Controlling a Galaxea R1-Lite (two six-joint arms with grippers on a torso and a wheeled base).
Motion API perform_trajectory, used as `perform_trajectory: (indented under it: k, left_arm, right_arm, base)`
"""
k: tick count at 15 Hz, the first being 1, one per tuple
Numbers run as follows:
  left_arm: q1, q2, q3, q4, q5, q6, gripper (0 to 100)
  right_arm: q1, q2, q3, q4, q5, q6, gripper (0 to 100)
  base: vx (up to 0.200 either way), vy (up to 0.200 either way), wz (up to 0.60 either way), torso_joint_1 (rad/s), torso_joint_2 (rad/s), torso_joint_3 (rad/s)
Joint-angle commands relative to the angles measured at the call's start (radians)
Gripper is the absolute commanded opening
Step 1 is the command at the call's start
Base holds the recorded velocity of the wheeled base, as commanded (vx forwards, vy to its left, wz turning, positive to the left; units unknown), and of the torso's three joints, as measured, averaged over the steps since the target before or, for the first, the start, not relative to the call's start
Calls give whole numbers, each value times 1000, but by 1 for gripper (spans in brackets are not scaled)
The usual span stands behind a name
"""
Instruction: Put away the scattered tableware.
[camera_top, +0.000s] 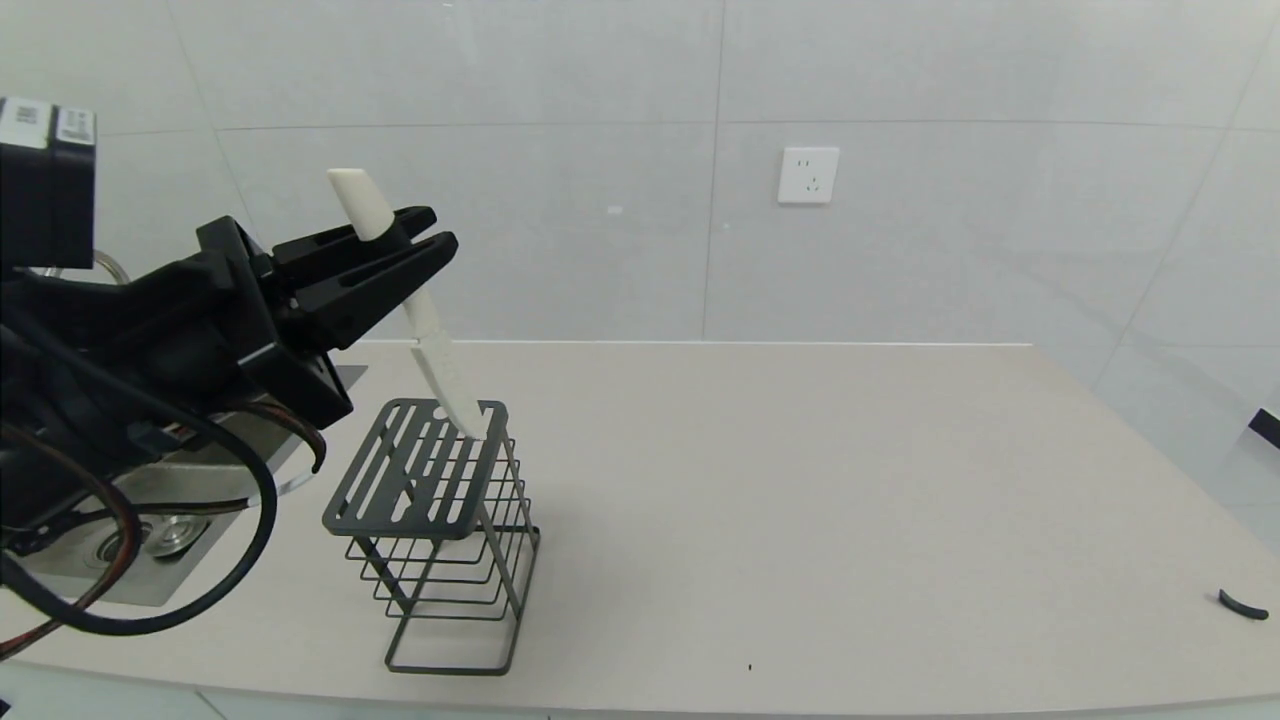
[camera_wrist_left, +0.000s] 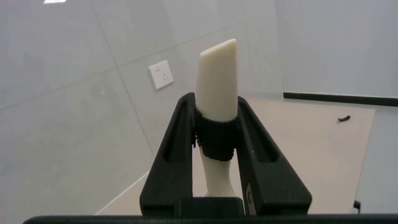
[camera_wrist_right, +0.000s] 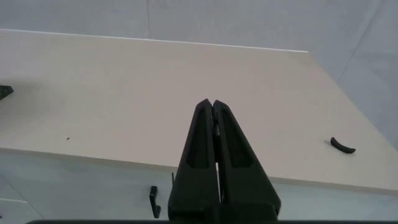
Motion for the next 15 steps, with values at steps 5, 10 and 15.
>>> perform_trajectory:
  k: [5,10,15]
  left_arm:
    - [37,46,1,-6,-4,40,0]
    - [40,120,-1,-77,-38,35,0]
    - [53,135,2,-88,-39,37,0]
  right_arm:
    - [0,2,-2,1,-17,6,0]
    - [-1,2,-2,2,-18,12,0]
    - [0,2,-2,2,-18,12,0]
  base:
    - [0,0,0,0,0,0]
    - [0,0,0,0,0,0]
    - [0,0,0,0,0,0]
